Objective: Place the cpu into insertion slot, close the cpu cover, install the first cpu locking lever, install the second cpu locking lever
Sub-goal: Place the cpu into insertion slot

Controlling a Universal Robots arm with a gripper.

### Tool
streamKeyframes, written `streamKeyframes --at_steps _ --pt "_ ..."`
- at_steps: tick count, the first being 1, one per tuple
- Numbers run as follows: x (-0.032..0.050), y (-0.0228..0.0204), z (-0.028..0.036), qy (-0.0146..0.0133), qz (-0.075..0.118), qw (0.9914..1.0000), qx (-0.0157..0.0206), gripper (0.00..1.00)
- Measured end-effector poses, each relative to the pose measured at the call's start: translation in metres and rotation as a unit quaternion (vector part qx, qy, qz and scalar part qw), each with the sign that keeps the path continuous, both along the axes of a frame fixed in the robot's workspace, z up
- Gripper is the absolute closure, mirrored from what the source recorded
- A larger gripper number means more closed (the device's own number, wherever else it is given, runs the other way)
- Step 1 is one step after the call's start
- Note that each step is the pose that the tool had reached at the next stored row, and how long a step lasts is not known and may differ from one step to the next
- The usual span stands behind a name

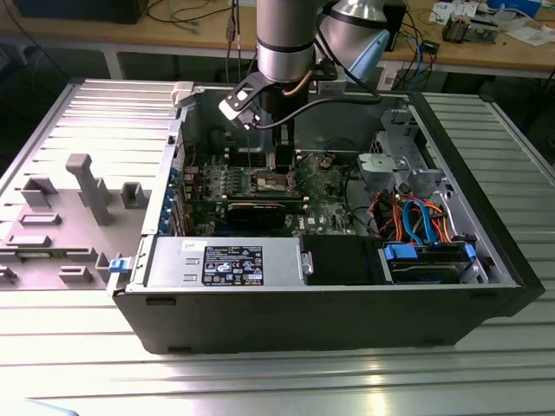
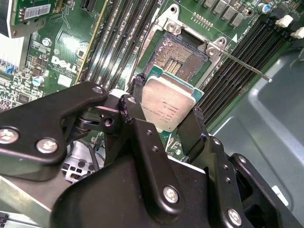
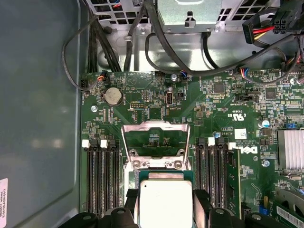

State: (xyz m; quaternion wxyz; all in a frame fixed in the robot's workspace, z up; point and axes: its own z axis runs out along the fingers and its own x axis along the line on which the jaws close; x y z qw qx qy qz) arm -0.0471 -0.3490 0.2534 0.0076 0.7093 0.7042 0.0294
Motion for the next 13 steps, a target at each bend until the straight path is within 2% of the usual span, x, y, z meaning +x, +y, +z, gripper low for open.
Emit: streamKeyframes --at_steps 13 --pt "-0.0001 0.0000 -0.0036 0.0000 0.000 1.00000 0.0000 0.46"
